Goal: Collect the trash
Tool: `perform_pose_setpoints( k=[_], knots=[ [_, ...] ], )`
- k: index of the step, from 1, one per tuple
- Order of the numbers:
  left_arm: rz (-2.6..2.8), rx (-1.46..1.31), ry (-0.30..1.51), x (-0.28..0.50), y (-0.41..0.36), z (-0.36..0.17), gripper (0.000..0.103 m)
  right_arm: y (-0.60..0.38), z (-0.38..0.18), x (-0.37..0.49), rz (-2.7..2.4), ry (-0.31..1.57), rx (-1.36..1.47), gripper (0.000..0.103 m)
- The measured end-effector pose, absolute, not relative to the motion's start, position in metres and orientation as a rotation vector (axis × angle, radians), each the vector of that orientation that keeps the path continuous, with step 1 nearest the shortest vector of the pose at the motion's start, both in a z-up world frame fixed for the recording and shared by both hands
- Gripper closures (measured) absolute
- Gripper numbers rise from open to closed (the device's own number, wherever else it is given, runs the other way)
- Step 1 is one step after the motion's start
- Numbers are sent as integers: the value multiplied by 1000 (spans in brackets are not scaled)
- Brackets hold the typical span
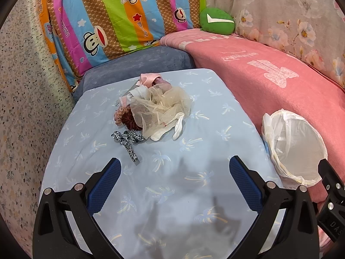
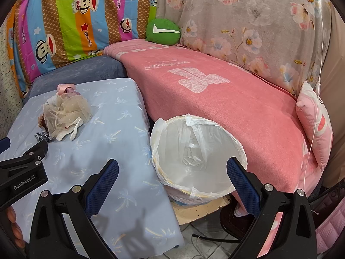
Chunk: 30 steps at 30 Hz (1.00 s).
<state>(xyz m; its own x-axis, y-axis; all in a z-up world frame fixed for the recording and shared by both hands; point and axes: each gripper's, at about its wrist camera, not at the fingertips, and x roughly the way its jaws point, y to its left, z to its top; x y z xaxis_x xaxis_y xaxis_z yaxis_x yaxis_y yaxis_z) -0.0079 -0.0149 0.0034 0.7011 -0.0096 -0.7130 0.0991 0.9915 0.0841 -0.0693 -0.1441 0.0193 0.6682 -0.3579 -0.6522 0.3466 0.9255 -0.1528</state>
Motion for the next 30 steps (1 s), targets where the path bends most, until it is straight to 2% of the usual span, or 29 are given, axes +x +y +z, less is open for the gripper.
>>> perform_pose_setpoints(
  k=[30],
  knots=[
    [-86,133,766,-14,-20,9,7,-151,20,-70,-415,732,-6,6]
  ],
)
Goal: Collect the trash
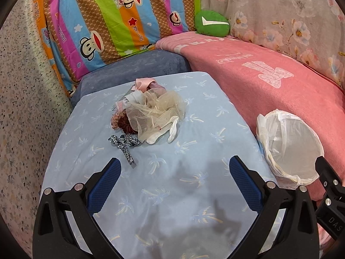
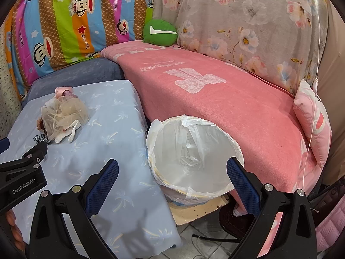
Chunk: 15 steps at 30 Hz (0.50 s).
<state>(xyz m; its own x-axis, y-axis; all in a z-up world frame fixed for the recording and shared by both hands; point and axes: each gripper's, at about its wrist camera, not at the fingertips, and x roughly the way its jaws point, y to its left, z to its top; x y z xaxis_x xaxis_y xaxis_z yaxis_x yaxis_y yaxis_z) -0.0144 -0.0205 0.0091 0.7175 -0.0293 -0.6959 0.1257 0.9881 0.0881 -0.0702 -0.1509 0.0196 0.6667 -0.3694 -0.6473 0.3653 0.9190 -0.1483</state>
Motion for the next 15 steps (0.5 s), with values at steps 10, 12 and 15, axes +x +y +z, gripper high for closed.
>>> perform_pose_setpoints(
  k=[10,12,15],
  knots=[
    [-89,133,766,-15,-22,9,7,-151,20,-70,-414,731,-8,6],
    [-91,132,767,-15,-23,9,7,-151,20,-70,-415,731,-7,6],
    [-92,132,768,-15,-24,9,7,-151,20,-70,-415,731,-7,6]
  ],
)
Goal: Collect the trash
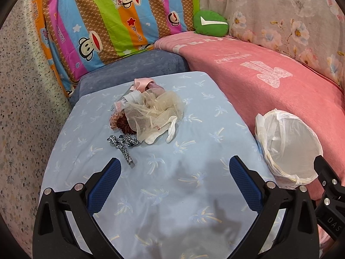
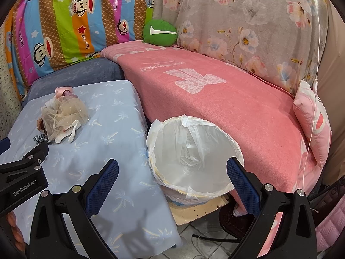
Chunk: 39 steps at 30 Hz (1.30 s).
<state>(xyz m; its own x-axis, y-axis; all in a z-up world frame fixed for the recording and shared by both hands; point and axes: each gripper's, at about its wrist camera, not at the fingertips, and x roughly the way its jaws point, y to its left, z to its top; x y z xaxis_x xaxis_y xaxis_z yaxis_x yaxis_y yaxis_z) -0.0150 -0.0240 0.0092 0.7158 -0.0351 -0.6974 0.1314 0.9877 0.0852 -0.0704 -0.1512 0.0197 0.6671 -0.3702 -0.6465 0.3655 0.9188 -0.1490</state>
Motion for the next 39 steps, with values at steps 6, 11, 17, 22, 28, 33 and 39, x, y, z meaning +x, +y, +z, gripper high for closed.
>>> perform_pose_setpoints(
  k=[6,11,17,22,28,33,39],
  knots=[
    [-104,129,777,-14,-25,7,7,-150,22,-70,-422,728,-4,6],
    [-119,120,791,-11,-21,6,7,-146,23,-69,-429,726,-6,6],
    [-140,107,804,-6,-13,4,7,-142,20,-64,-438,729,-5,6],
    [-155,95,816,2,-4,-1,7,-136,17,-58,-438,728,-5,6],
    [-170,64,818,16,18,-6,7,-126,12,-45,-428,734,4,6],
    [-177,16,831,33,42,-14,7,-114,8,-31,-404,732,7,6],
    [-152,-25,850,57,76,-31,7,-93,0,-9,-360,734,8,6]
  ],
)
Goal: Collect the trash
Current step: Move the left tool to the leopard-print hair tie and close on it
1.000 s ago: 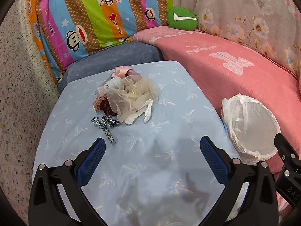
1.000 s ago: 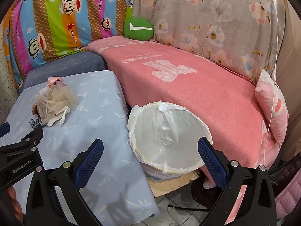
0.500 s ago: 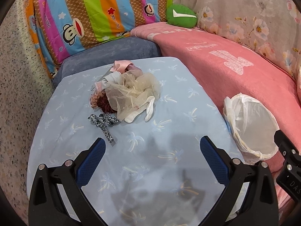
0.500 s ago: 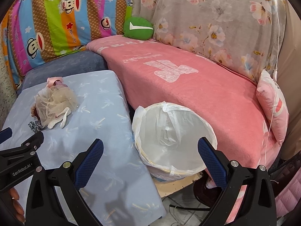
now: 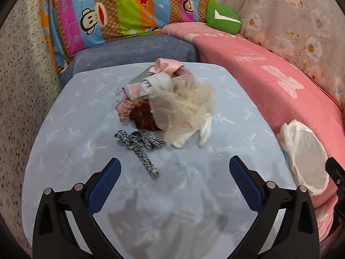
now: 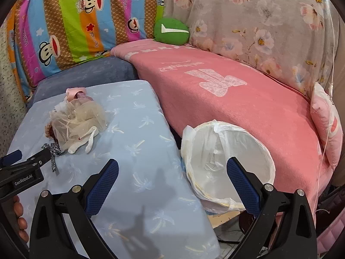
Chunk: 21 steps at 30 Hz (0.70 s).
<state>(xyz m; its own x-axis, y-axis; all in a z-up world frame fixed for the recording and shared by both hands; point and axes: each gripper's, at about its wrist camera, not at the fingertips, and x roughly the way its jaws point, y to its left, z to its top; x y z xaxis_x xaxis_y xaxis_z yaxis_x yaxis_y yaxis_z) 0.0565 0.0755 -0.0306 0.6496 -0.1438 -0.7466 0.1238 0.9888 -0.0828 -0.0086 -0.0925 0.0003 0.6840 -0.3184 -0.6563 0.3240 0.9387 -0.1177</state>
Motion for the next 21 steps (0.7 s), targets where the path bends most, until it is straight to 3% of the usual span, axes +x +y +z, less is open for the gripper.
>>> perform_pose_setpoints(
  k=[15,21],
  knots=[
    [-111,-76,936,119,133,-83,7,-43,-26,68,-257,766,16,6],
    [-164,-127,983,130,136,-95,17,-22,-39,102,-219,789,11,6]
  ],
)
